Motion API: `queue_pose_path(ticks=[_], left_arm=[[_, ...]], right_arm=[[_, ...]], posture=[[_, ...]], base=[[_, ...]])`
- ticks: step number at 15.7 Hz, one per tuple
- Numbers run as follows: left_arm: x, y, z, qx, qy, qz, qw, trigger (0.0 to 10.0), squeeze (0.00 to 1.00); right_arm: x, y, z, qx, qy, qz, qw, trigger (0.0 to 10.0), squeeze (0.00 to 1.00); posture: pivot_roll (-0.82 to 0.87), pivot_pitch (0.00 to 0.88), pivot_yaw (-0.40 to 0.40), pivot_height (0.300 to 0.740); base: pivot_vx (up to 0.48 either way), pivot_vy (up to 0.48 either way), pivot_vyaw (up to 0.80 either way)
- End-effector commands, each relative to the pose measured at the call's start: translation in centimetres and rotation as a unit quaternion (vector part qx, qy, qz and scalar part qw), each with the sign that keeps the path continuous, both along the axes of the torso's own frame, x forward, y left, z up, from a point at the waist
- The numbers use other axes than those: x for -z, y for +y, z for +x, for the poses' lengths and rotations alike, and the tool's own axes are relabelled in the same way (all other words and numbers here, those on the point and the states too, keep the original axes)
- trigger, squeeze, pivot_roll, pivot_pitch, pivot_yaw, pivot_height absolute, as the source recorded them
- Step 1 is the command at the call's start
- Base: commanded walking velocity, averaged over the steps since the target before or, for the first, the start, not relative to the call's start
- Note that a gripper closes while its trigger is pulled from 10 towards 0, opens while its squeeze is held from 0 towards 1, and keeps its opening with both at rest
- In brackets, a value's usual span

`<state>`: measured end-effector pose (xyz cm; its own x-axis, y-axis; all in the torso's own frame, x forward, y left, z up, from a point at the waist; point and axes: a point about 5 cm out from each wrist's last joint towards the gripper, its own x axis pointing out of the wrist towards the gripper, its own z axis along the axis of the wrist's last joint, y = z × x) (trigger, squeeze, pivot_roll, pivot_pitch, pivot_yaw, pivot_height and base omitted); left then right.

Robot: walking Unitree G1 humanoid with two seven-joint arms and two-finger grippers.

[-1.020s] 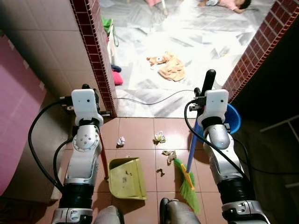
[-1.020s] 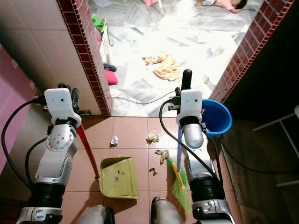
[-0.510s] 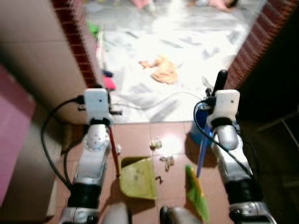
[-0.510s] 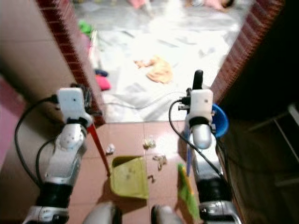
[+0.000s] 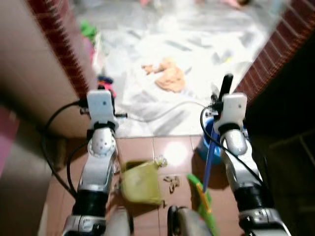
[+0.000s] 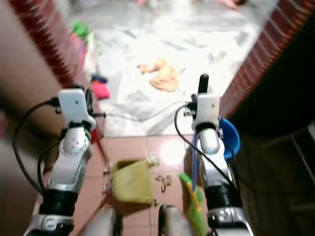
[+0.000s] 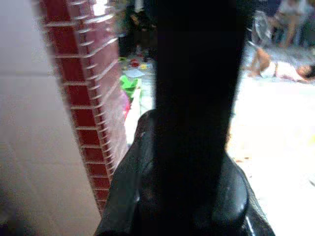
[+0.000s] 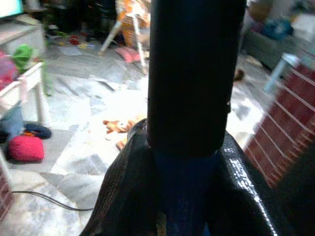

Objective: Sweep floor

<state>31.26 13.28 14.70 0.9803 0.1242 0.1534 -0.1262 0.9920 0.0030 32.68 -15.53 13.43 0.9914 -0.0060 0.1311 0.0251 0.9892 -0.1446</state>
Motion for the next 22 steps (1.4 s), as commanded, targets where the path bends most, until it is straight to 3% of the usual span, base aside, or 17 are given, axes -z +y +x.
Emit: queue_pose_path(ticks=[1,4,8,16,19,22], left_arm=[[-0.1,0.0,-0.3,0.003,-0.007,0.007,1.000,10.0,0.00],[0.7,-1.4,-0.2,0.034,0.004,0.007,0.999,10.0,0.00],[1.9,-1.7,0.5,0.039,0.025,0.028,0.999,10.0,0.00],[2.9,-3.7,2.2,0.051,0.031,0.021,0.998,10.0,0.00],[3.0,-3.6,2.3,0.043,0.029,0.027,0.998,10.0,0.00],[3.8,-2.3,2.2,-0.016,0.037,0.053,0.998,10.0,0.00]], right_arm=[[-0.3,0.5,0.0,-0.011,-0.010,-0.002,1.000,10.0,0.00],[-0.3,0.6,0.2,-0.006,-0.016,0.002,1.000,10.0,0.00],[-0.6,0.6,0.5,0.002,-0.035,-0.003,0.999,10.0,0.00],[-1.7,1.2,0.6,-0.018,-0.068,0.030,0.997,10.0,0.00],[-1.7,1.2,0.7,-0.017,-0.069,0.027,0.997,10.0,0.00],[-2.1,2.5,1.2,-0.028,-0.076,0.035,0.996,10.0,0.00]], posture=[[-0.03,0.138,0.008,0.740],[-0.03,0.133,0.008,0.740],[-0.04,0.131,0.013,0.740],[-0.08,0.213,0.017,0.740],[-0.08,0.227,0.011,0.740],[-0.07,0.242,0.003,0.740]], base=[[0.000,0.000,0.00],[0.000,0.000,0.00],[0.000,0.000,0.00],[0.000,0.000,0.00],[0.000,0.000,0.00],[0.000,0.000,0.00]])
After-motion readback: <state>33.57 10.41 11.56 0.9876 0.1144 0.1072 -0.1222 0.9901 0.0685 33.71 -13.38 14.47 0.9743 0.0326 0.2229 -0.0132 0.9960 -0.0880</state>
